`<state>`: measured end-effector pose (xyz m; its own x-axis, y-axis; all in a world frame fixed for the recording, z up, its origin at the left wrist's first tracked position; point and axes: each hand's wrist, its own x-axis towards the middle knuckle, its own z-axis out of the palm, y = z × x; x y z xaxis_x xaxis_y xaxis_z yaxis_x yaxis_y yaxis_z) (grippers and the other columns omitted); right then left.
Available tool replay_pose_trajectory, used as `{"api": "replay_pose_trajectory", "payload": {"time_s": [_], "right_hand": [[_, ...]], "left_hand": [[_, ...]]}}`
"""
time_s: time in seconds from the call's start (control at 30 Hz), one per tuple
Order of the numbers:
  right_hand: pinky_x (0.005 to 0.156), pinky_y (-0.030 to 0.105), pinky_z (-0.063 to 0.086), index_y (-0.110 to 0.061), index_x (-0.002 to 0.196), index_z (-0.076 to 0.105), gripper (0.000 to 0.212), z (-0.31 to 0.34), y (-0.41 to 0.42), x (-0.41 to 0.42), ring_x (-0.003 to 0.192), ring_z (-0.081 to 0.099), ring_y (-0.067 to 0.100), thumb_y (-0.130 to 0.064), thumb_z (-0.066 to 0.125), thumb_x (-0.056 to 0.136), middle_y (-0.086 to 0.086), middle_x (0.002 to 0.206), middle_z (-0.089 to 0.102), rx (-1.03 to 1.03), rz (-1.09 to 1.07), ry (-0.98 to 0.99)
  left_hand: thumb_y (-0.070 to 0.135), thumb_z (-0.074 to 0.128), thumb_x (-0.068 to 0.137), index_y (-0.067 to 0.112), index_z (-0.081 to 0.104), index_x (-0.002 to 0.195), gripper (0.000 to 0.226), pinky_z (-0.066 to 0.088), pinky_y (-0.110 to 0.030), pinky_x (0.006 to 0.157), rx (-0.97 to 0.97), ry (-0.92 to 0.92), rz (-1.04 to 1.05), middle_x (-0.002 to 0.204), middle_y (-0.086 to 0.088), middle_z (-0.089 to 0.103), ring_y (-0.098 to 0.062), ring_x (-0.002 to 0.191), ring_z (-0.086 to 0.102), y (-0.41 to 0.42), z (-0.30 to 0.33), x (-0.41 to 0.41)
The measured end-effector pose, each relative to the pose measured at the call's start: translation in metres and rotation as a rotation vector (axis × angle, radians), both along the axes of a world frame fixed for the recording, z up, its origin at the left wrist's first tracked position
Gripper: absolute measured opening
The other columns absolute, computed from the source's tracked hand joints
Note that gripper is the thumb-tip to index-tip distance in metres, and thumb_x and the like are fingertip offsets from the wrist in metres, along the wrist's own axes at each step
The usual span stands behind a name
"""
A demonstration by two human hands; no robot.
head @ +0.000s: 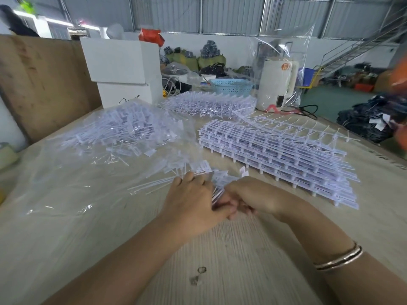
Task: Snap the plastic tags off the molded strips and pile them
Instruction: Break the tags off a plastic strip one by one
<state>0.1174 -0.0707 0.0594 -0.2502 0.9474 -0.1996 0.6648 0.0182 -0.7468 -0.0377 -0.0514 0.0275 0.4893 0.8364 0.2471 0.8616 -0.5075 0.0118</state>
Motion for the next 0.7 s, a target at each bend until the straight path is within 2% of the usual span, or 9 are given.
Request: {"api": "replay_pose_trajectory", "payload": {"time_s": [0.13,0.2,0.27,0.33,0.4,0.5,0.57,0.63,0.7], "right_hand": [[0.046,0.008,0.034,-0.008,0.072,0.071,0.053,-0.001,0.005,0.009,0.037,0.045,-0.002,-0.025,0.03,0.101,-0.001,0.053,0.065,0.128,-0.201,0.05],[0.05,0.014,0.036,-0.011,0.068,0.073,0.052,-0.003,0.009,0.013,0.037,0.043,-0.001,-0.027,0.034,0.1,-0.003,0.048,0.061,0.173,-0.266,0.077],[0.051,0.019,0.037,-0.015,0.064,0.072,0.051,-0.005,0.011,0.012,0.038,0.041,0.002,-0.029,0.037,0.098,-0.005,0.046,0.059,0.224,-0.29,0.051],[0.051,0.019,0.038,-0.02,0.06,0.071,0.051,-0.009,0.012,0.009,0.04,0.043,0.002,-0.031,0.037,0.098,-0.006,0.046,0.059,0.268,-0.283,0.011],[0.054,0.02,0.04,-0.022,0.059,0.069,0.051,-0.012,0.013,0.008,0.041,0.046,0.002,-0.032,0.037,0.097,-0.007,0.047,0.059,0.291,-0.278,-0.013],[0.057,0.023,0.043,-0.026,0.058,0.068,0.051,-0.015,0.012,0.009,0.044,0.05,0.0,-0.033,0.036,0.096,-0.007,0.05,0.061,0.309,-0.28,-0.045],[0.057,0.023,0.043,-0.027,0.059,0.069,0.049,-0.016,0.012,0.01,0.044,0.05,0.0,-0.033,0.037,0.095,-0.009,0.05,0.06,0.307,-0.28,-0.048],[0.057,0.023,0.043,-0.026,0.062,0.069,0.046,-0.015,0.013,0.007,0.044,0.051,-0.001,-0.032,0.037,0.095,-0.012,0.048,0.059,0.298,-0.269,-0.067],[0.06,0.024,0.045,-0.027,0.063,0.068,0.045,-0.014,0.012,0.004,0.045,0.052,0.0,-0.032,0.037,0.096,-0.012,0.048,0.058,0.296,-0.249,-0.102]], "left_hand": [[0.053,0.029,0.086,0.025,0.065,0.099,0.047,0.032,-0.034,0.082,0.159,-0.197,0.016,0.098,0.006,0.059,-0.016,0.097,0.05,0.007,0.009,-0.009],[0.037,0.045,0.083,0.026,0.069,0.09,0.027,0.034,-0.034,0.081,0.269,-0.259,0.037,0.096,0.006,0.06,-0.019,0.096,0.053,0.018,0.013,-0.022],[0.031,0.055,0.083,0.031,0.072,0.09,0.018,0.032,-0.036,0.091,0.239,-0.219,0.079,0.116,0.006,0.054,-0.019,0.113,0.045,0.029,0.014,-0.034],[0.033,0.056,0.086,0.035,0.071,0.101,0.021,0.026,-0.039,0.103,0.155,-0.104,0.103,0.143,0.006,0.035,-0.019,0.131,0.027,0.037,0.012,-0.038],[0.03,0.051,0.089,0.03,0.064,0.117,0.031,0.026,-0.039,0.105,0.097,-0.08,0.074,0.148,0.004,0.033,-0.019,0.132,0.031,0.046,0.012,-0.036],[0.015,0.05,0.091,0.01,0.056,0.122,0.032,0.04,-0.035,0.094,0.086,-0.504,0.094,0.127,-0.007,0.054,-0.024,0.112,0.054,0.068,0.033,-0.037],[0.005,0.049,0.089,0.004,0.051,0.124,0.035,0.041,-0.036,0.092,0.217,-0.7,0.161,0.127,-0.014,0.05,-0.028,0.108,0.055,0.091,0.053,-0.047],[-0.002,0.045,0.086,0.002,0.046,0.13,0.044,0.042,-0.042,0.093,0.297,-0.616,0.251,0.132,-0.018,0.043,-0.034,0.111,0.052,0.117,0.066,-0.064],[-0.002,0.046,0.084,0.004,0.044,0.132,0.048,0.042,-0.046,0.094,0.233,-0.432,0.429,0.133,-0.02,0.043,-0.038,0.116,0.048,0.14,0.062,-0.083]]}}
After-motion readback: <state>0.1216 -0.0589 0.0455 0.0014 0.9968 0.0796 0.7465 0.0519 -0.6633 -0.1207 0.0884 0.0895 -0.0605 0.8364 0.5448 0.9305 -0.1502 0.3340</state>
